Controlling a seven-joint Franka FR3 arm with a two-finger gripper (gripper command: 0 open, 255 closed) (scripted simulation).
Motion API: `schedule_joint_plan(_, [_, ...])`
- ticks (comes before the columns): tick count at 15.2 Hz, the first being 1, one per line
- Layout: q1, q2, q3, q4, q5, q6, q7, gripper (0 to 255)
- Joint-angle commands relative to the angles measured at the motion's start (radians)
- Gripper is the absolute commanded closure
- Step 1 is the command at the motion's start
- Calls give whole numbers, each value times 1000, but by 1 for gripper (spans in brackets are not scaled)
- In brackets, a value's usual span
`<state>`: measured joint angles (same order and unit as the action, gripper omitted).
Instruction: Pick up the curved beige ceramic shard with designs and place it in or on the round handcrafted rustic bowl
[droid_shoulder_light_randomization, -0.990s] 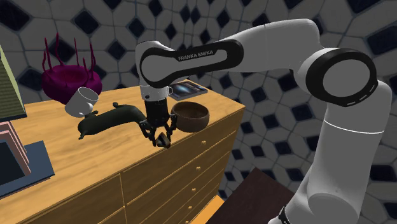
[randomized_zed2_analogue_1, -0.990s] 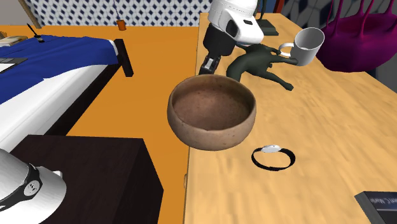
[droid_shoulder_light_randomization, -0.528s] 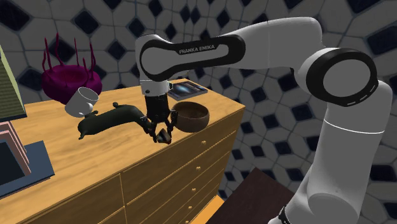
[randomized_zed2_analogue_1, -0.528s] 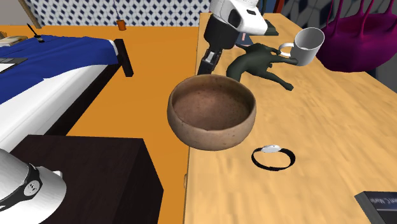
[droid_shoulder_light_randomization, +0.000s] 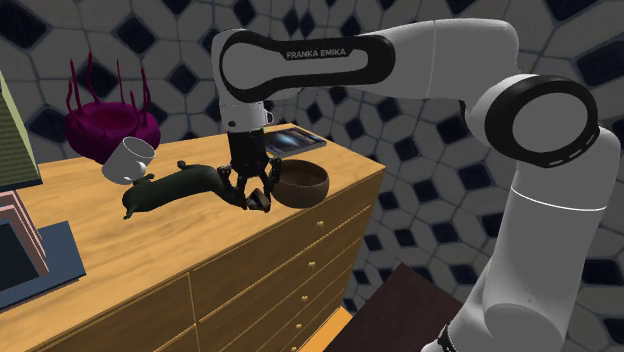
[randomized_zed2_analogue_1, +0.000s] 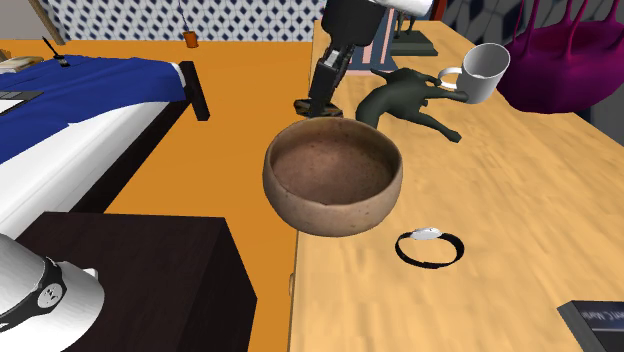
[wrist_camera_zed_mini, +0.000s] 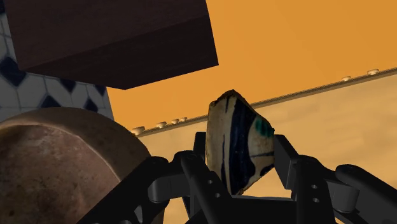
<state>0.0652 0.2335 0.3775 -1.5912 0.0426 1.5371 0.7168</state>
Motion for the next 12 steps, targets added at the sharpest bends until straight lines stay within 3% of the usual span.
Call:
schedule_joint_plan(1, [1,-4,1,23,2,-27,3,255])
schedule_joint_plan(12, [9,13,5,193,-1,-180,21,255])
